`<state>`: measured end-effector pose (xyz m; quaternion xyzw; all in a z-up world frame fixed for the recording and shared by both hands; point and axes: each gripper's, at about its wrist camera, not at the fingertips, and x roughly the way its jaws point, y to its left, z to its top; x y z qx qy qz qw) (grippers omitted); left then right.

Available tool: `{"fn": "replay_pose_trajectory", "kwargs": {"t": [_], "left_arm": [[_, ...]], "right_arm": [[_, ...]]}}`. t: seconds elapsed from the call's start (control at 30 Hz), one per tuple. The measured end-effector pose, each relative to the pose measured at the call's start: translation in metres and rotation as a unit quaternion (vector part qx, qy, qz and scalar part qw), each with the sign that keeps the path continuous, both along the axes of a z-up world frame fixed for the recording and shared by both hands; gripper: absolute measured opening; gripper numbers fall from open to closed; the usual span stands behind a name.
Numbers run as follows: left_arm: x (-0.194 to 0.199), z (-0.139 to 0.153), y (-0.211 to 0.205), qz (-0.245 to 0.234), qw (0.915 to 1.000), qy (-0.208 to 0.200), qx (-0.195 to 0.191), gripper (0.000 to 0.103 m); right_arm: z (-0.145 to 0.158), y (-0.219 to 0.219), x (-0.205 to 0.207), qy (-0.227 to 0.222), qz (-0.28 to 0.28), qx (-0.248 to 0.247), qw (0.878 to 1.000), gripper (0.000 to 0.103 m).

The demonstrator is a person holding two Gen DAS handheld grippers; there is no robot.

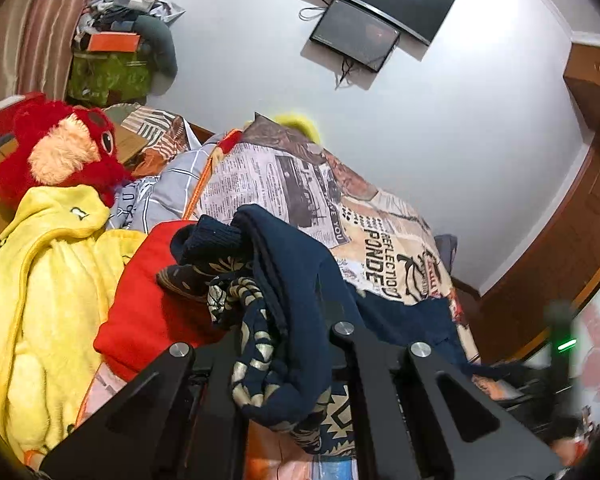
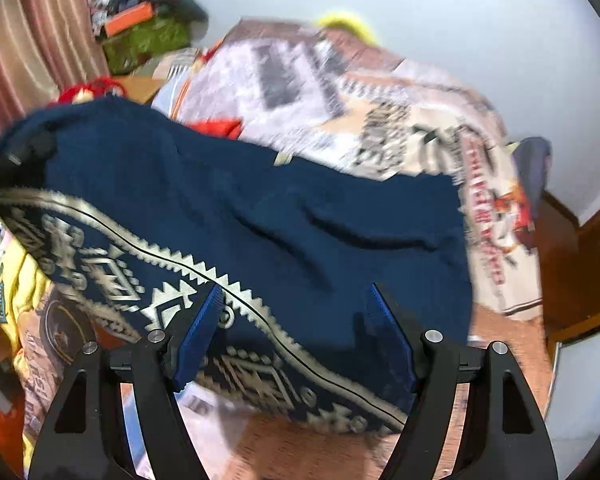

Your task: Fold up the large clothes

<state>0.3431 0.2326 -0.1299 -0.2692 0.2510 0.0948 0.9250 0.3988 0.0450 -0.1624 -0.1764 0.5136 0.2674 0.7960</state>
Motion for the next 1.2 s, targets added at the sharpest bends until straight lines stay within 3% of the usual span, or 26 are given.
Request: {"fn": "replay_pose_trajectory", "kwargs": {"t": [0.13,0.23,0.43,0.53,0.63,0.73,0.87,0.97,1.03,1.1,1.2], "left_arm": [[-0.002,0.005,-0.006,-0.013,0.9998,0.006,0.012,0.004],[0.005,0.01,-0.026,-0.034,0.9989,0.008,0.031,0.004],[0.024,0.03,-0.071,-0.083,0.9947,0.003,0.061,0.004],[0.036,0.04,-0.104,-0.121,0.9896,0.003,0.078,0.004],[0.047,0.043,-0.145,-0.163,0.982,0.006,0.095,0.004],[0.064,0.033,-0.194,-0.219,0.9698,0.026,0.105,0.004],[0.088,-0.001,-0.247,-0.301,0.9468,0.084,0.077,0.004],[0.102,-0.035,-0.278,-0.36,0.9182,0.147,0.073,0.004],[0.104,-0.057,-0.293,-0.382,0.9021,0.179,0.09,0.004],[0.101,-0.072,-0.297,-0.39,0.8944,0.195,0.1,0.005],[0.095,-0.079,-0.294,-0.386,0.8948,0.201,0.1,0.009]], "right_arm": [[-0.038,0.022,-0.012,0.05,0.03,0.002,0.998,0.073],[-0.049,0.03,-0.022,0.042,0.046,-0.008,0.998,0.077],[-0.025,-0.006,-0.02,0.067,0.028,0.038,0.997,0.075],[-0.004,-0.046,-0.023,0.042,-0.008,0.058,0.997,0.075],[0.01,-0.097,-0.023,0.006,-0.062,0.042,0.997,0.075],[0.019,-0.141,-0.025,-0.011,-0.101,0.024,0.995,0.075],[0.033,-0.19,-0.036,-0.026,-0.145,0.023,0.989,0.075],[0.038,-0.212,-0.039,-0.024,-0.166,0.023,0.986,0.075],[0.039,-0.221,-0.041,-0.025,-0.175,0.023,0.984,0.075],[0.041,-0.229,-0.04,-0.023,-0.182,0.031,0.983,0.075],[0.042,-0.234,-0.038,-0.022,-0.186,0.035,0.982,0.075]]}}
